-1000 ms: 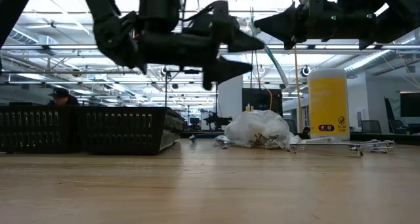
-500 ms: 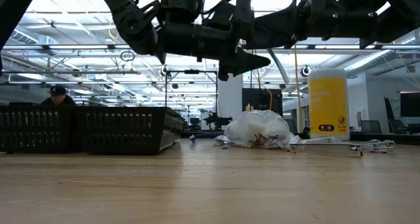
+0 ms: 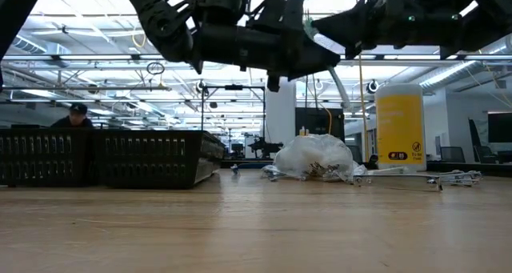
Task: Pick & Place Travel size toiletries
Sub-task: Put the green toothbrush into the top left black bin
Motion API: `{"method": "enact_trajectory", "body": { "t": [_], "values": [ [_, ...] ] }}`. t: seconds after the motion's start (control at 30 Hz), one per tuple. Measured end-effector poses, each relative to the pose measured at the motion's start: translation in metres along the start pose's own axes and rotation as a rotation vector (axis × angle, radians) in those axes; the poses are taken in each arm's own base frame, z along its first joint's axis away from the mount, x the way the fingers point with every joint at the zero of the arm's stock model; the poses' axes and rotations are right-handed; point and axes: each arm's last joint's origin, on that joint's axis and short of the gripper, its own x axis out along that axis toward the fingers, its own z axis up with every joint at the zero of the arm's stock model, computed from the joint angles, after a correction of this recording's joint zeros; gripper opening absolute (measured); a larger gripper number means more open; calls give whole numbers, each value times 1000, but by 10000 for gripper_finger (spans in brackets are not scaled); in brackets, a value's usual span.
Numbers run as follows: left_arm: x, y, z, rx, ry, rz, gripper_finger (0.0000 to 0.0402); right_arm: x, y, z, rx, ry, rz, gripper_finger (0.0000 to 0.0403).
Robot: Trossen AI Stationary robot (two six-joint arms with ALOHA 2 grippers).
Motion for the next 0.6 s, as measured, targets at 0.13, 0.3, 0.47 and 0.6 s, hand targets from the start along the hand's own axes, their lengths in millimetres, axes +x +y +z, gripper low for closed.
{"method": "enact_trajectory", "body": {
  "t": [0.13, 0.3, 0.47, 0.6],
  "values": [
    [-8, 0, 12, -2, 81, -3, 26, 0, -1, -4, -13, 49, -16, 69],
    [-24, -5, 26, 41, 193, 14, 10, -1, -2, -7, -48, 81, -63, 158],
    [-51, -3, 35, 74, 298, 157, 14, -3, -3, -5, -45, 92, -96, 219],
    [-92, 2, 35, 73, 377, 340, 10, -8, -4, -3, -2, 114, -99, 238]
  ]
}}
